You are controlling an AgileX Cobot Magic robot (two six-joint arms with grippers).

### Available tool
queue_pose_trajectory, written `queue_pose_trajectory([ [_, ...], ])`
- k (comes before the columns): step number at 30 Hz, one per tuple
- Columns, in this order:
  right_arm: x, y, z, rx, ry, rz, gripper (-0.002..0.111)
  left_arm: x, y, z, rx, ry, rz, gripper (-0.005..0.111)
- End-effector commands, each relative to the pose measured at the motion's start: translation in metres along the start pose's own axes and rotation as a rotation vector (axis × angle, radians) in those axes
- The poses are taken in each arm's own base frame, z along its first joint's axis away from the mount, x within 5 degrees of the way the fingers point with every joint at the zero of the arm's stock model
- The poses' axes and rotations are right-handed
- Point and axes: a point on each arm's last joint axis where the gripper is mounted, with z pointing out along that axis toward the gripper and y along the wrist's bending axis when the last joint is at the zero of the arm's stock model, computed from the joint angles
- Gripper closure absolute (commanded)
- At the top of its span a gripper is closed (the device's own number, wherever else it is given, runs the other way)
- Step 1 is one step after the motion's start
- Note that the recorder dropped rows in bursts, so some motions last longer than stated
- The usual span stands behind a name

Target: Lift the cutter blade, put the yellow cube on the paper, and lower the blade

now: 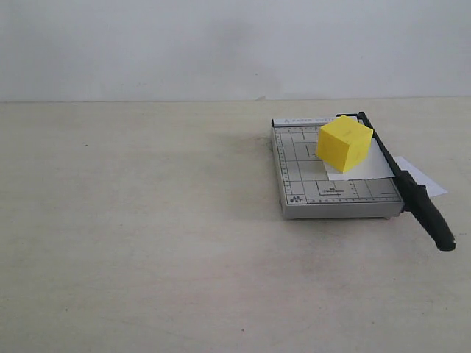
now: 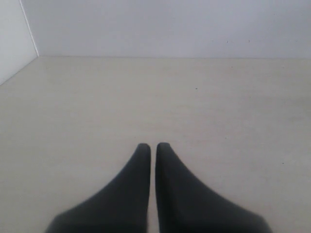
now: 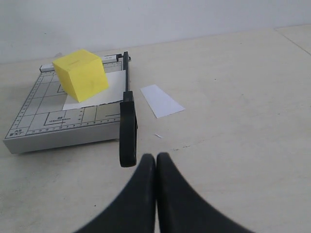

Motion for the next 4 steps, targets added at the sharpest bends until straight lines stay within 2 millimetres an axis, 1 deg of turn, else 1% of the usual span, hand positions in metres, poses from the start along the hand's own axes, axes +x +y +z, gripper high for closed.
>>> queue_pose_trajectory([
  [1,-0.0008,-0.0002,-0.0005,0.003,-0.011,-0.004,0.108,0.0008,-0.0004,-0.0002,0.005,-0.002,-0.010,0.102],
  [4,-0.0008,-0.0002,-0.0005,0.003,-0.011,-0.004,0.108,0.0008,-0.0004,-0.0002,0.005,-0.002,-0.010,0.102],
])
